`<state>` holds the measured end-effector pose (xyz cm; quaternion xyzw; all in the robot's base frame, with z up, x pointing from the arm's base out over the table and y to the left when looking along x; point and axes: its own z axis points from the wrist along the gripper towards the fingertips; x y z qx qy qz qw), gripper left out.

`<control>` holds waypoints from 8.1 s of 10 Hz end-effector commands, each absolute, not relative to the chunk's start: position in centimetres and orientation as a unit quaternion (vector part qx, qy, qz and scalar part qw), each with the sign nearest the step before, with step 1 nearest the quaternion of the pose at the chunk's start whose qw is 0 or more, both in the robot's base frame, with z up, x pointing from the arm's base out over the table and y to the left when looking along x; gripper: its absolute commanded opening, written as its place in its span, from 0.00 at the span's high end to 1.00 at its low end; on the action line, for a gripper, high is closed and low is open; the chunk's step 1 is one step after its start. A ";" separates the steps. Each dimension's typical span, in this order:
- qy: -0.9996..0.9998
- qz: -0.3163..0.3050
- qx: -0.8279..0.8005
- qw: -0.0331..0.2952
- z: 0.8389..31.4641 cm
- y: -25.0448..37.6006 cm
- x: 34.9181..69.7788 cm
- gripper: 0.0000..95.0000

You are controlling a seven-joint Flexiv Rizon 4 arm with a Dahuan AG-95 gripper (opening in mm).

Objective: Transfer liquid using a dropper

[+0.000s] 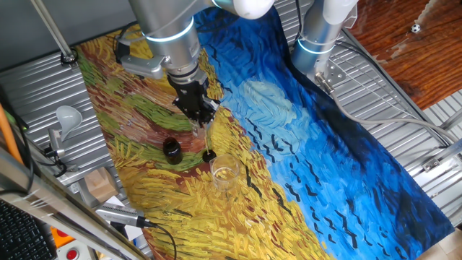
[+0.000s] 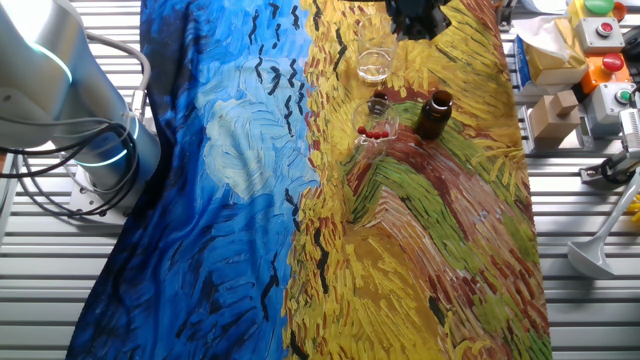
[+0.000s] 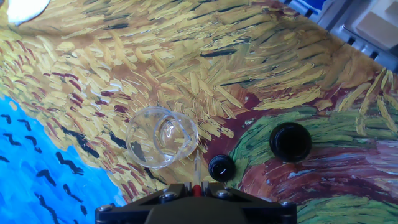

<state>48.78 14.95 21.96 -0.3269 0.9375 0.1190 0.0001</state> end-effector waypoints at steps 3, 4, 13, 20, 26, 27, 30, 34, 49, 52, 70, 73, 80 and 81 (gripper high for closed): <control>0.944 0.112 -0.311 -0.007 23.8 17.2 48.0 1.00; 0.946 0.110 -0.304 -0.009 24.3 18.0 47.6 1.00; 0.951 0.106 -0.290 -0.010 22.7 20.8 47.4 1.00; 0.953 0.093 -0.287 -0.008 20.1 22.5 47.1 1.00; 0.953 0.092 -0.287 -0.002 19.0 22.1 47.6 1.00; 0.954 0.091 -0.285 0.001 19.0 22.1 47.6 1.00; 0.955 0.088 -0.282 0.009 19.0 22.1 47.6 1.00; 0.955 0.085 -0.284 0.009 19.0 22.1 47.6 1.00; 0.952 0.077 -0.296 0.002 20.3 22.2 47.0 1.00; 0.953 0.076 -0.293 0.002 20.2 22.3 47.1 1.00; 0.954 0.074 -0.291 0.005 17.6 22.5 47.8 1.00; 0.954 0.074 -0.291 0.005 17.6 22.5 47.8 1.00; 0.955 0.075 -0.288 0.007 17.6 22.5 47.8 1.00; 0.955 0.075 -0.286 0.008 17.6 22.5 47.8 1.00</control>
